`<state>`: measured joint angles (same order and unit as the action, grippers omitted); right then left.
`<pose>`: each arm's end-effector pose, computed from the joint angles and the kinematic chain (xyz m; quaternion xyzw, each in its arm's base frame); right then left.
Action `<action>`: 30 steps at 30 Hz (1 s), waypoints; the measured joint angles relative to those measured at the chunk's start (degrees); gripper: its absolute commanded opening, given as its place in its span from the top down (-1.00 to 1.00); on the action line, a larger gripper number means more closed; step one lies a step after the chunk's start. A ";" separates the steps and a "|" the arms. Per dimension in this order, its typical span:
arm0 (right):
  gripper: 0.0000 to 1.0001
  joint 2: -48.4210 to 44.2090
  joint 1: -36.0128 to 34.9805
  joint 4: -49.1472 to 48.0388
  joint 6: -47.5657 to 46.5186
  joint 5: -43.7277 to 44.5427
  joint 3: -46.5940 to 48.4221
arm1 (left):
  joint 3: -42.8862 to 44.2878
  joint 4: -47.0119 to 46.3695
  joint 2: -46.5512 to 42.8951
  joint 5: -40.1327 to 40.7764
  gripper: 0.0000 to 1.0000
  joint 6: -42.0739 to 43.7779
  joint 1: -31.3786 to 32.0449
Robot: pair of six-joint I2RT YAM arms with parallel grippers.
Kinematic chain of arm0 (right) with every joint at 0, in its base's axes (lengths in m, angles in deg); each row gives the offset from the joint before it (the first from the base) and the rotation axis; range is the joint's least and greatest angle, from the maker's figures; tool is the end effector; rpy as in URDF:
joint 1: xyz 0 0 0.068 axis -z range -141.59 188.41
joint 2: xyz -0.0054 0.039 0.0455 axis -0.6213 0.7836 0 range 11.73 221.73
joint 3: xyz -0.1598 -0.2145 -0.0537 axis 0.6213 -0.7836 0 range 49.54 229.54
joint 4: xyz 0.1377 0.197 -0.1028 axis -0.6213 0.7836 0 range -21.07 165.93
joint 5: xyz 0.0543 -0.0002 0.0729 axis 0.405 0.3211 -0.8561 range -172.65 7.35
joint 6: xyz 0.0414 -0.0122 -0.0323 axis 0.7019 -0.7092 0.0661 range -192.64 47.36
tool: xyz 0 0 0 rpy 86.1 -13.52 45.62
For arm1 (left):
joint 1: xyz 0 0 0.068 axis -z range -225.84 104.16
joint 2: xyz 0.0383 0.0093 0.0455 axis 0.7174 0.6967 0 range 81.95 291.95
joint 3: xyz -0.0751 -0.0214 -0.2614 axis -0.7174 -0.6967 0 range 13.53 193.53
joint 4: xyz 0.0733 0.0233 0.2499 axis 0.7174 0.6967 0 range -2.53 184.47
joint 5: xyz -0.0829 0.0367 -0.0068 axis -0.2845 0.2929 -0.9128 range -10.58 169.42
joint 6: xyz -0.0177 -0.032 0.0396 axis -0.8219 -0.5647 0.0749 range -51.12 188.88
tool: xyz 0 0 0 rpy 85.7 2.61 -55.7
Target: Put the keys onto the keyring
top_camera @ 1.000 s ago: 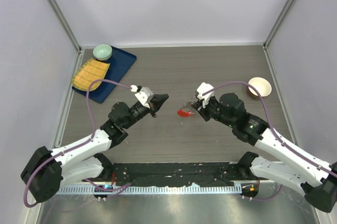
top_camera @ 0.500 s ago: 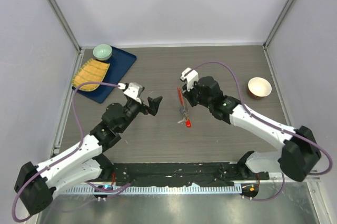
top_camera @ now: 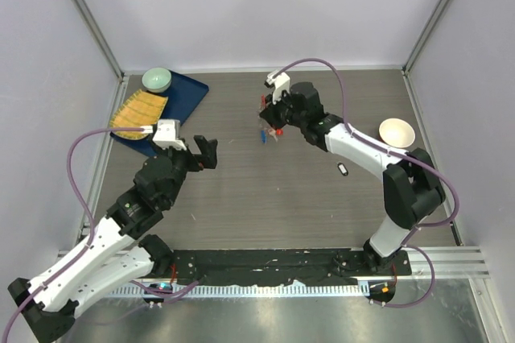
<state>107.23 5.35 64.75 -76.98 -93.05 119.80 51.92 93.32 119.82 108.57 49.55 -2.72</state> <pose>0.3268 0.2204 0.2869 -0.3118 0.7613 0.2121 0.5275 0.1292 -0.0972 0.3281 -0.0183 0.7350 -0.1789 0.6538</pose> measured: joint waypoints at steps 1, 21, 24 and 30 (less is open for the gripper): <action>0.86 0.09 -0.13 -0.24 0.98 -1.40 -0.17 | 1.05 1.99 -0.15 0.74 -1.00 -0.83 0.00; -0.26 -7.69 -8.44 0.83 13.86 -9.97 -20.76 | 2.93 8.92 0.35 1.75 -0.99 -4.50 0.00; -0.41 -11.43 -7.32 1.03 13.77 -4.63 -20.74 | 2.71 8.70 2.36 1.68 -0.99 -4.52 0.00; -0.62 -13.27 -2.56 2.34 15.98 5.22 -20.02 | 2.45 8.13 9.33 -1.42 -0.99 -7.74 -3.26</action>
<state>93.96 2.79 67.09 -61.00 -87.82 99.78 54.37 101.45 129.15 107.15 41.81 -5.98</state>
